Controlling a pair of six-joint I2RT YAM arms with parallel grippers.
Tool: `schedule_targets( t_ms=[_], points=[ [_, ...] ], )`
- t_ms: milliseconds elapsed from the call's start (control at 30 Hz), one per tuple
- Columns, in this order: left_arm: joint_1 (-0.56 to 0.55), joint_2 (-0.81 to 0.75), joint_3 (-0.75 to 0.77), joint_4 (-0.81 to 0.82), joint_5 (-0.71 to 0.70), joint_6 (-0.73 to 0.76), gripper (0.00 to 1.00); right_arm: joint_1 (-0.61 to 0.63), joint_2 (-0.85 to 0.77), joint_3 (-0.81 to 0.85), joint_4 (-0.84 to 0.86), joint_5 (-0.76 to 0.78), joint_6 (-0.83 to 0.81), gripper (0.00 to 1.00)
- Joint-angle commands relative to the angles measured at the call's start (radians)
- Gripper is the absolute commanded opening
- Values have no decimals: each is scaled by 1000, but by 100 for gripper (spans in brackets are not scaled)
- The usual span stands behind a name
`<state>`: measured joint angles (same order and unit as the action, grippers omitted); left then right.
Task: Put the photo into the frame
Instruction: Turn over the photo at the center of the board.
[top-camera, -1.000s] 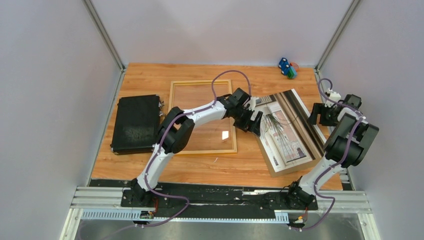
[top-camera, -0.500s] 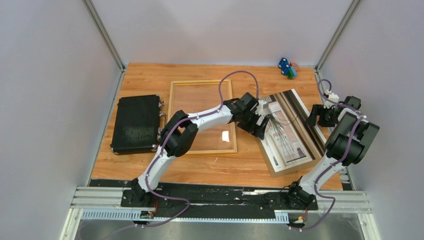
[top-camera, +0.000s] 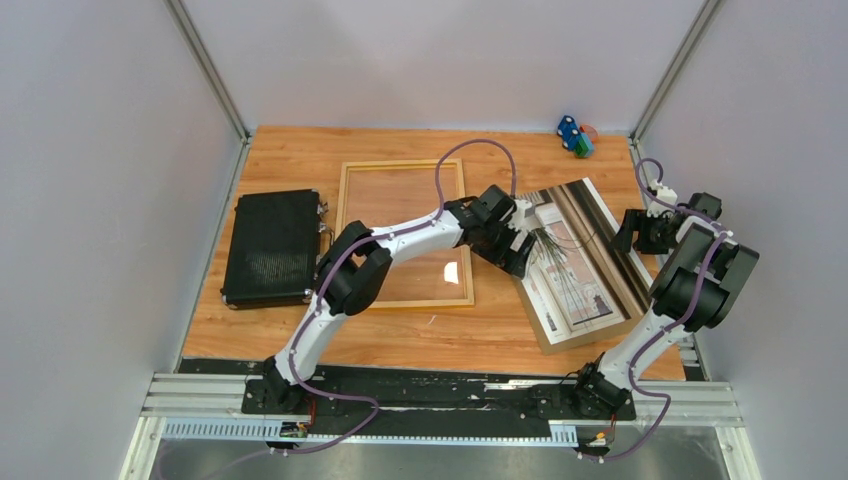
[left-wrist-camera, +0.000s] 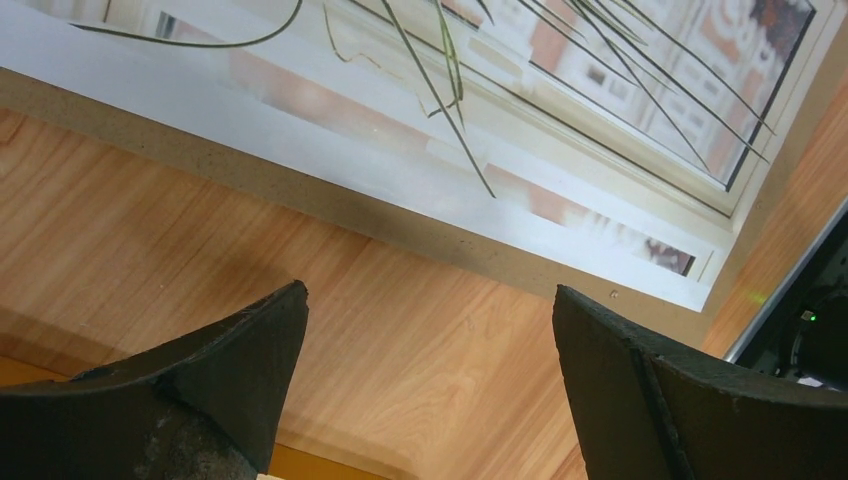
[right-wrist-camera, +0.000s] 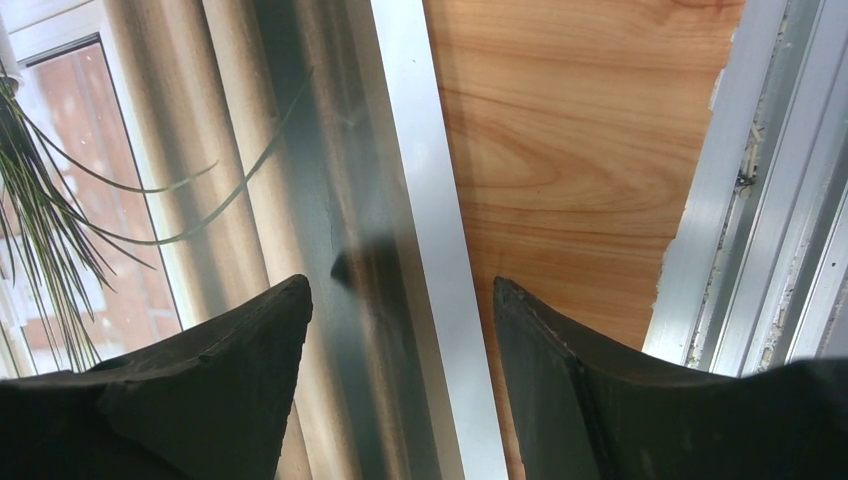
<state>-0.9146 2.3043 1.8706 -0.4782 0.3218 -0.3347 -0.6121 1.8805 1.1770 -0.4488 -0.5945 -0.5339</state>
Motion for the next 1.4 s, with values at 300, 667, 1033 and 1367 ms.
schedule_targets(
  t_ms=[300,667,1033,1367],
  points=[
    [-10,-32,102,-16,61,-25,100,-5,36,10,-14,-26,-16,69],
    [-10,94,174,7,150,-55,100,-5,40,-6,-14,-34,-12,69],
    [-11,167,233,-3,159,-62,100,-5,31,-20,-17,-43,-11,68],
    [-13,194,218,1,155,-57,100,-3,37,-22,-34,-80,-7,67]
  ],
)
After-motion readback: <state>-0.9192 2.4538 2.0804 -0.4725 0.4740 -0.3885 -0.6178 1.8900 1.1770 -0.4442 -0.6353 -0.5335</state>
